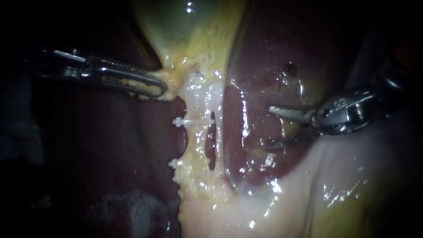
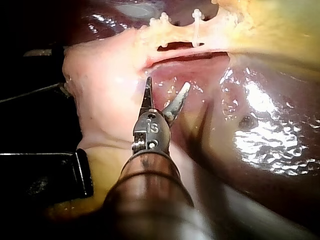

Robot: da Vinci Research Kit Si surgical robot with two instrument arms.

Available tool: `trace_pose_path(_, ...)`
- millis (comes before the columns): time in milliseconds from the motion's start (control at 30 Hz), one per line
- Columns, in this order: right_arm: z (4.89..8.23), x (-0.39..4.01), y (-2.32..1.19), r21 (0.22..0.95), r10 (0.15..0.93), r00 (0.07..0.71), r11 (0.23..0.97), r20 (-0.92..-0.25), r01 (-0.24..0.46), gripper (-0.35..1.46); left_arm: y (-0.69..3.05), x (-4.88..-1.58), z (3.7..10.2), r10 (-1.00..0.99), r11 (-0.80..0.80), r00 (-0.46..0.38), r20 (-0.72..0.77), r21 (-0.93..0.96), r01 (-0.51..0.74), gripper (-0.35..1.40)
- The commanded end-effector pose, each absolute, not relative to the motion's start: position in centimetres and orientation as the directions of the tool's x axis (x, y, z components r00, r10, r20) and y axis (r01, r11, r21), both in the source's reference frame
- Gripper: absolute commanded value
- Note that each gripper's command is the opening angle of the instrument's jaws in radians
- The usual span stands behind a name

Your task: Go to the cutting position left tube

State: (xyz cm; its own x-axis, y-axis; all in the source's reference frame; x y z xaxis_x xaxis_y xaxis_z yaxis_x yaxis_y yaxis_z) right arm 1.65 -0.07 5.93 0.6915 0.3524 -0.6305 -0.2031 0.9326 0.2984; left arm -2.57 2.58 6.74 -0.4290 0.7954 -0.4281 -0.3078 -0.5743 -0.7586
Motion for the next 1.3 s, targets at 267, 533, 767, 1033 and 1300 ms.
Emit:
trace_pose_path(267,5.93,1.65,-0.08,0.305,0.353,0.69,0.932,-0.632,-0.197,1.43,2.71,-2.34,6.56,0.798,-0.572,-0.426,-0.427,-0.761,-0.308,-0.35)
trace_pose_path(533,5.93,1.65,-0.08,0.305,0.353,0.69,0.932,-0.633,-0.197,1.43,2.98,-1.87,6.05,0.818,-0.557,-0.386,-0.427,-0.756,-0.344,-0.35)
trace_pose_path(767,5.92,1.7,-0.09,0.338,0.356,0.675,0.926,-0.646,-0.166,1.45,2.89,-1.95,6.01,0.82,-0.555,-0.38,-0.428,-0.754,-0.351,-0.35)
trace_pose_path(1033,5.84,2.02,-0.22,0.429,0.349,0.645,0.903,-0.68,-0.036,1.45,2.86,-1.98,5.98,0.818,-0.559,-0.382,-0.43,-0.754,-0.346,-0.35)
trace_pose_path(1300,5.96,2.56,-0.36,0.487,0.37,0.629,0.873,-0.683,0.015,1.45,2.85,-1.99,5.96,0.818,-0.558,-0.383,-0.43,-0.755,-0.345,-0.35)
